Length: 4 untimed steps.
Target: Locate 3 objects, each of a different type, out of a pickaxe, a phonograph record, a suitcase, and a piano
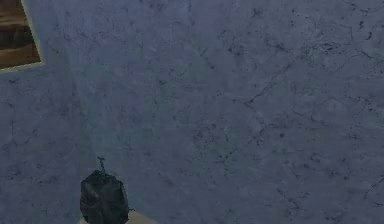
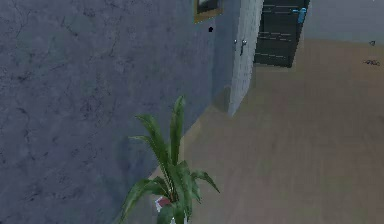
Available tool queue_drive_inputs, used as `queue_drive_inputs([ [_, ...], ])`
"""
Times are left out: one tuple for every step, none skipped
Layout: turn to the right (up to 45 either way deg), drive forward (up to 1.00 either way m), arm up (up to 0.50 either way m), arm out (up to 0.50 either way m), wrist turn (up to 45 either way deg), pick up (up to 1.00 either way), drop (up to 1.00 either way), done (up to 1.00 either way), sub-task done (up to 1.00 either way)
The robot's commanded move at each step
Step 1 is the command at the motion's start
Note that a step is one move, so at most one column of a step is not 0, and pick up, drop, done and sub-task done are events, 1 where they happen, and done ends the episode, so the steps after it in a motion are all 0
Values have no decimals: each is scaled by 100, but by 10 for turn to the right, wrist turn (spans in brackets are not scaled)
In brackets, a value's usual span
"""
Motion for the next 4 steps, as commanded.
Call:
queue_drive_inputs([
  [0, 5, 0, 0, 0, 0, 0, 0, 0],
  [-450, 0, 0, 0, 0, 0, 0, 0, 0],
  [-420, 0, 0, 0, 0, 0, 0, 0, 0],
  [0, 30, 0, 0, 0, 0, 0, 0, 0],
])
